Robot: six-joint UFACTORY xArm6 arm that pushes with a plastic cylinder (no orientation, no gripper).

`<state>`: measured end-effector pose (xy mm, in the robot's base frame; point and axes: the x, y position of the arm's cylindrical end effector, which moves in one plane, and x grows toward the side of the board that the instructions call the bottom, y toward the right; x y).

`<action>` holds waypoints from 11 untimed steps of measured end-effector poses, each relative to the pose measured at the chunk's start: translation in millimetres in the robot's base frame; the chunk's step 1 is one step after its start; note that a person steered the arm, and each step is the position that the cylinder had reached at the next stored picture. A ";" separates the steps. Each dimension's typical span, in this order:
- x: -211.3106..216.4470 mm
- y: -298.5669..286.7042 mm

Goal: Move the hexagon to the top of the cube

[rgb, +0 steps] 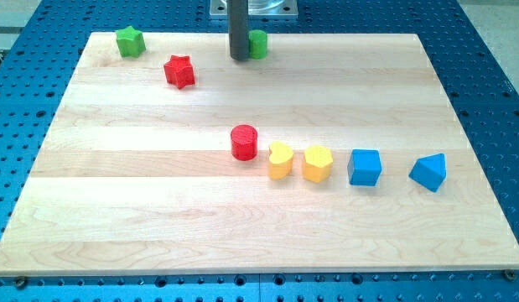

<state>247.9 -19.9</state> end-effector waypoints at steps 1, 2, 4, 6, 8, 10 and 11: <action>29.6 34.7; 105.4 -4.3; 275.3 -16.9; 255.1 91.8; 152.0 103.4; 192.9 108.0; 196.7 118.6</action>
